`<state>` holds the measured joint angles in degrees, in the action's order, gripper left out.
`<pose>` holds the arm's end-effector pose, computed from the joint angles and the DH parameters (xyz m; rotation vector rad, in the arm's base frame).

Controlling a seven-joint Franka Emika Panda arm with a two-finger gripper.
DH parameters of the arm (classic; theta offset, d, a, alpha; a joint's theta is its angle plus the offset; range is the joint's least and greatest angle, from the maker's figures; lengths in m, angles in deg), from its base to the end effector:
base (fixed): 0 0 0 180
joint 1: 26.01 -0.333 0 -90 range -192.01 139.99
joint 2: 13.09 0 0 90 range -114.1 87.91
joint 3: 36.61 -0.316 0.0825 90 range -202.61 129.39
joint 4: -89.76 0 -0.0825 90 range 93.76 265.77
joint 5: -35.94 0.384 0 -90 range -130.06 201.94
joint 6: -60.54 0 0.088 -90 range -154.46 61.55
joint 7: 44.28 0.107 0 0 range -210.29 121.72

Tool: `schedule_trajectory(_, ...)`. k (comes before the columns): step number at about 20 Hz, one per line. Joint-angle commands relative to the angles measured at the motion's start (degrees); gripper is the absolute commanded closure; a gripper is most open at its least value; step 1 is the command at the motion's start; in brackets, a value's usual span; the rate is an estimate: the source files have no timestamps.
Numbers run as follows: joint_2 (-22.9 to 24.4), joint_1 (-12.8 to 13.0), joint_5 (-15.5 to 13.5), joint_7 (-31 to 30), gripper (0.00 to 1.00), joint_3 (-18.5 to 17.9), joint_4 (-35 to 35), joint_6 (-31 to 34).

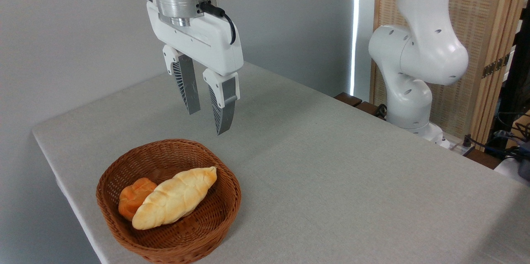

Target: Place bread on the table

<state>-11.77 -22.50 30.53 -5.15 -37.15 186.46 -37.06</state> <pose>0.5562 -0.0377 0.5939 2.8640 -1.0847 0.1011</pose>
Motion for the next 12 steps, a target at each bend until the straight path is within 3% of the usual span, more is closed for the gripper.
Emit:
schedule_trajectory(1,0.17,0.27,0.58,0.77,0.00,-0.34,0.07,1.19)
schedule_trajectory(5,0.70,0.27,0.49,0.69,0.00,-0.26,2.43,-1.09)
schedule_trajectory(12,2.02,0.18,-0.65,-0.19,0.00,-0.08,9.82,-14.88)
